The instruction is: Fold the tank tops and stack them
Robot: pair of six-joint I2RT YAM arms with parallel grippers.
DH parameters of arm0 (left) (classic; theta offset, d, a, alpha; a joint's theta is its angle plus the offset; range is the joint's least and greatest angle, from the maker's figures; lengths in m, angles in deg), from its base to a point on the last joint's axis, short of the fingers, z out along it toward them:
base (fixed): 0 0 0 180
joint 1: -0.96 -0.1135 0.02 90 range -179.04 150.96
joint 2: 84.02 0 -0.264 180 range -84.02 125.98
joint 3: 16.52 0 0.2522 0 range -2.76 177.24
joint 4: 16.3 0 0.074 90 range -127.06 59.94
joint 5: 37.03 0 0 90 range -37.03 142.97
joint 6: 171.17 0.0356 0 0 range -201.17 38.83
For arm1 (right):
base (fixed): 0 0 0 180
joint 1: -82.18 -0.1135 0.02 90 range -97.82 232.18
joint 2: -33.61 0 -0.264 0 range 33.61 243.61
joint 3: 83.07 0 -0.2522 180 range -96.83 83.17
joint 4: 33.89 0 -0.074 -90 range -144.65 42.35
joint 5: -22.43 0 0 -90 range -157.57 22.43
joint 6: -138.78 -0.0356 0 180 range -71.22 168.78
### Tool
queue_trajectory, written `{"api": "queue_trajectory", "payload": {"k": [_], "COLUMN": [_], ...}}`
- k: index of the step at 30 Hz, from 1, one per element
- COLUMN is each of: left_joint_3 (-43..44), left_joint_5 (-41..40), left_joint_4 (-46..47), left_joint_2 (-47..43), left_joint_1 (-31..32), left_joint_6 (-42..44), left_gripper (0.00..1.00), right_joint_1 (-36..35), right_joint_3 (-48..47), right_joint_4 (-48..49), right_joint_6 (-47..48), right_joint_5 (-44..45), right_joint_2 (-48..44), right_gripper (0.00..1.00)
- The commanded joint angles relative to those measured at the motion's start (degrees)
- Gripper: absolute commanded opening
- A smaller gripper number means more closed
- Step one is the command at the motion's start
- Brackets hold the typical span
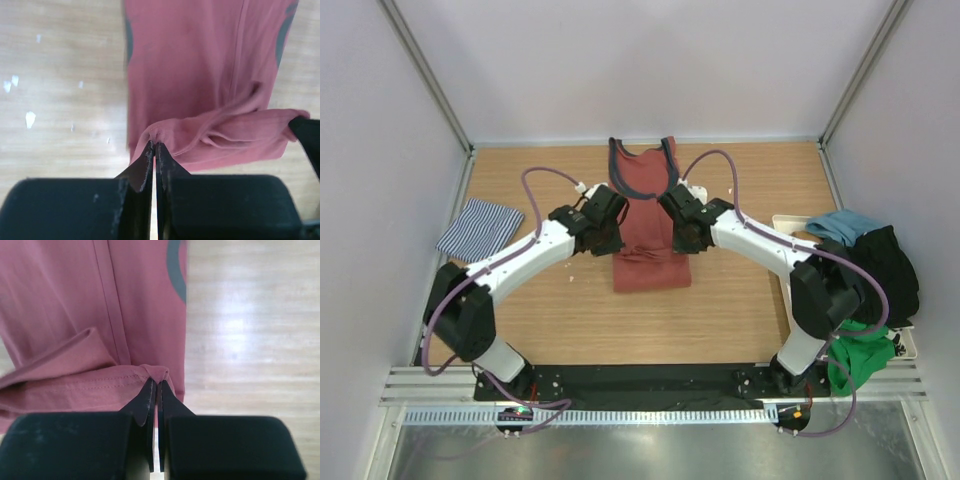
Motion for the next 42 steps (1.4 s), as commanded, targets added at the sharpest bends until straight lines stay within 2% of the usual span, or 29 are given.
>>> {"api": "queue_trajectory", "payload": {"k": [1, 10, 22, 42], "left_joint_3": [5.9, 12.4, 16.5, 21.9], "left_joint_5": [0.9, 3.5, 4.8, 6.9], "left_joint_4": [3.4, 4.8, 5.3, 6.3], "left_joint_2": [6.3, 10.7, 13.7, 21.3], "left_joint_1": [-2.9, -5.4, -8.7, -11.8], "left_joint_6": [4.0, 4.6, 4.9, 6.3], "left_gripper": [0.0, 0.0, 0.0, 0.0], "right_joint_1": [3.3, 7.3, 11.4, 13.6], "right_joint_3": [-6.8, -11.7, -16.1, -25.4], "right_joint_4": [2.3, 2.4, 3.7, 3.3], "right_joint_6": [2.6, 3.1, 4.4, 7.0], "right_joint_5": [-1.7, -5.0, -9.2, -10.3], "right_joint_2": [3.6, 5.3, 8.0, 17.9], "right_gripper": [0.01, 0.01, 0.01, 0.02]}}
